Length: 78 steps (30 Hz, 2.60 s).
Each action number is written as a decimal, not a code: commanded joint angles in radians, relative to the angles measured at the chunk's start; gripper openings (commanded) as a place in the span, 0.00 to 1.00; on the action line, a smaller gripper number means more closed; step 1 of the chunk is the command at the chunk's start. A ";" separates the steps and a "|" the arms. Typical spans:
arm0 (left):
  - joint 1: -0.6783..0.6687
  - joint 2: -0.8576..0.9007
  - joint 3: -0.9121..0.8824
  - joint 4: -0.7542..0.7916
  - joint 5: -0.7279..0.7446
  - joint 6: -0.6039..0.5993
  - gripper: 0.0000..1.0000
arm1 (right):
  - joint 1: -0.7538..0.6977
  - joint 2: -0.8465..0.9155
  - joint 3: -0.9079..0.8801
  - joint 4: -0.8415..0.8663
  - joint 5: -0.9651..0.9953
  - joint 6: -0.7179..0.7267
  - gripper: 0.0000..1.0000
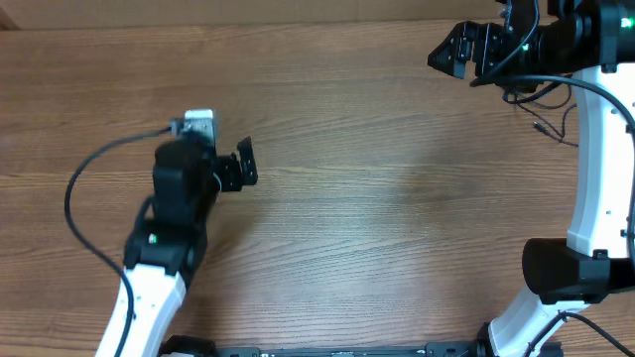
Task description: Untangle cables
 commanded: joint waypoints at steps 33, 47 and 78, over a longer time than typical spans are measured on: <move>0.111 -0.592 -0.430 0.690 -0.085 -0.067 1.00 | 0.000 -0.014 0.012 0.003 -0.005 0.003 1.00; 0.111 -0.779 -0.699 0.955 -0.206 -0.067 1.00 | 0.000 -0.014 0.012 0.003 -0.005 0.003 1.00; 0.190 -1.055 -0.733 0.105 0.073 0.154 1.00 | 0.000 -0.014 0.012 0.003 -0.005 0.003 1.00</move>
